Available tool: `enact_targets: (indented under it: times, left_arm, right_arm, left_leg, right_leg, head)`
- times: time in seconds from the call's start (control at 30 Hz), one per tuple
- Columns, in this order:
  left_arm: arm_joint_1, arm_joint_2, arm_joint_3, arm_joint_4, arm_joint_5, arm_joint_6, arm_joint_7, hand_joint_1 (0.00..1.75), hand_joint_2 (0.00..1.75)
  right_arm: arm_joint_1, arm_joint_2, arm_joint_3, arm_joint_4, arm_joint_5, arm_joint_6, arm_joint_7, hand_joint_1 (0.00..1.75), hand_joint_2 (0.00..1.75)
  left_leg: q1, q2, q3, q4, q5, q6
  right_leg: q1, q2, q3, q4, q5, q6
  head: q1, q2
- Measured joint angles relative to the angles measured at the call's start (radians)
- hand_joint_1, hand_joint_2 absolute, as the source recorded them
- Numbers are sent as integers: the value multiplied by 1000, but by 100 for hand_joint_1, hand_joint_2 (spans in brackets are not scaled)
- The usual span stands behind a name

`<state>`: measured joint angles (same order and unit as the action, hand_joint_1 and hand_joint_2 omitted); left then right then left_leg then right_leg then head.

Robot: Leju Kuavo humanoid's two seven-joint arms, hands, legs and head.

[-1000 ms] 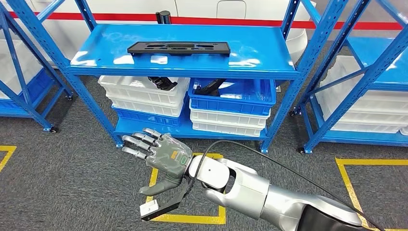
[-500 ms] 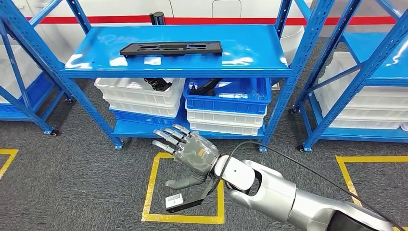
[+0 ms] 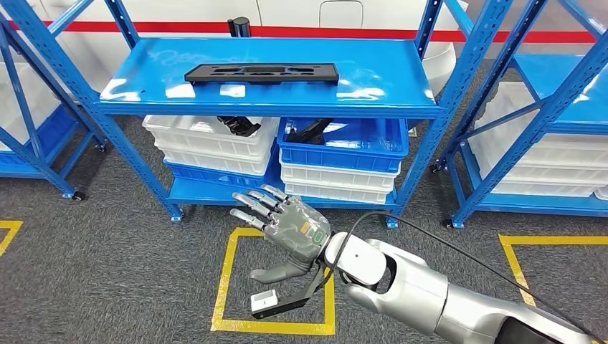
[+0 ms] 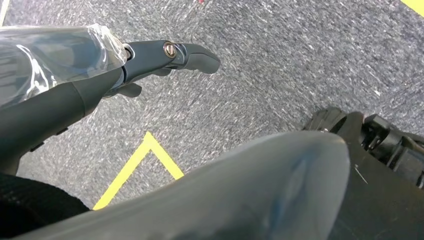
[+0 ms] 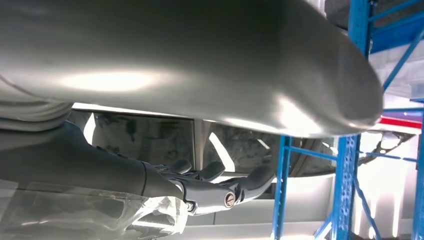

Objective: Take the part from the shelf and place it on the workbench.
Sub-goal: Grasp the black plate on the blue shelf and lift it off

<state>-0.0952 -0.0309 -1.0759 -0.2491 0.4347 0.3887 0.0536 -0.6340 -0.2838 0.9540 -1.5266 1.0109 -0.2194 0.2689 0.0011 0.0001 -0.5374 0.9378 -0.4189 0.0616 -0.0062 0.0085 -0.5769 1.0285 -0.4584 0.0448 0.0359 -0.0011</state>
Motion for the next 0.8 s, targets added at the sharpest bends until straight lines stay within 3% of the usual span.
enact_targets:
  times: [0.1, 0.13, 0.17, 0.2, 0.27, 0.3, 0.37, 0.47, 0.53, 0.63, 0.67, 0.7, 0.77, 0.8]
  left_arm:
    - [0, -1, 0, 0, 3, 1, -2, 0, 0]
    - [2, -1, 0, 0, 9, 2, -5, 0, 0]
    - [4, -1, 1, 0, 17, 4, -11, 0, 0]
    - [7, -1, 2, 1, 29, 6, -19, 0, 0]
    - [12, 0, 6, 2, 51, 7, -33, 0, 0]
    - [13, 1, 8, 3, 58, 3, -35, 0, 0]
    - [14, 4, 10, 5, 62, -7, -29, 0, 0]
    - [13, 9, 10, 6, 56, -18, -16, 0, 0]
    - [11, 12, 10, 6, 53, -20, -11, 0, 0]
    - [11, 15, 10, 6, 53, -11, -11, 0, 0]
    - [11, 17, 10, 6, 53, -7, -14, 0, 0]
    - [11, 18, 10, 6, 53, -3, -17, 0, 0]
    - [11, 21, 10, 6, 53, 1, -25, 0, 0]
    - [10, 22, 10, 6, 53, 2, -27, 0, 0]
  right_arm:
    - [2, -3, -5, -2, -4, -2, -3, 0, 0]
    - [4, -3, -5, -2, -6, -3, -8, 0, 0]
    - [5, -3, -5, -2, -11, -6, -18, 0, 0]
    - [4, 0, -5, 0, -15, -9, -30, 0, 0]
    - [-7, 16, -2, 10, -20, -15, -58, 0, 0]
    - [-15, 29, 1, 19, -21, -18, -69, 0, 0]
    - [-28, 59, 10, 40, -19, -23, -82, 0, 0]
    - [-42, 94, 22, 64, -16, -27, -88, 0, 0]
    - [-56, 115, 27, 77, -16, -31, -89, 0, 0]
    - [-61, 133, 36, 97, -18, -39, -89, 0, 0]
    - [-61, 137, 39, 103, -19, -40, -89, 0, 0]
    - [-61, 141, 42, 110, -19, -40, -90, 0, 0]
    - [-62, 149, 45, 118, -20, -41, -93, 0, 0]
    - [-64, 153, 45, 123, -21, -42, -95, 0, 0]
  left_leg:
    - [1, 0, 7, -1, -3, 4]
    - [1, -1, 9, -1, -5, 4]
    - [1, -2, 12, 0, -8, 3]
    - [2, -4, 18, 0, -13, 1]
    - [4, -6, 33, 0, -25, -8]
    - [3, -6, 38, 2, -30, -13]
    - [1, -6, 40, 5, -39, -26]
    - [2, -6, 38, 26, -47, -39]
    - [6, -5, -5, 108, -74, -48]
    - [8, -5, -134, 302, -132, -60]
    - [8, -5, -161, 324, -131, -59]
    - [7, -5, -168, 306, -108, -57]
    - [4, -5, -127, 169, -15, -44]
    - [0, -5, -101, 99, 16, -37]
  right_leg:
    - [-2, 0, -97, 181, -88, 9]
    - [-3, -1, -126, 227, -102, 10]
    - [-4, -1, -139, 237, -96, 12]
    - [-5, -1, -130, 207, -69, 13]
    - [-7, -2, -69, 63, 11, 13]
    - [-7, -2, -42, 0, 28, 10]
    - [-3, -3, -19, -53, 32, -4]
    - [-3, -6, -7, -56, 32, -29]
    - [-5, -7, 6, -57, 26, -39]
    - [-2, -6, 19, -57, 12, -45]
    - [0, -6, 25, -57, 7, -45]
    - [1, -5, 33, -57, 0, -45]
    - [1, -3, 53, -58, -14, -42]
    - [2, -2, 62, -59, -20, -40]
  head:
    - [1, 0]
    - [1, 0]
    - [1, 0]
    - [1, 0]
    - [0, 0]
    - [0, 0]
    - [-1, 0]
    - [-2, 0]
    - [-5, 0]
    - [-8, 0]
    - [-8, 0]
    - [-8, 0]
    - [-8, 0]
    - [-8, 0]
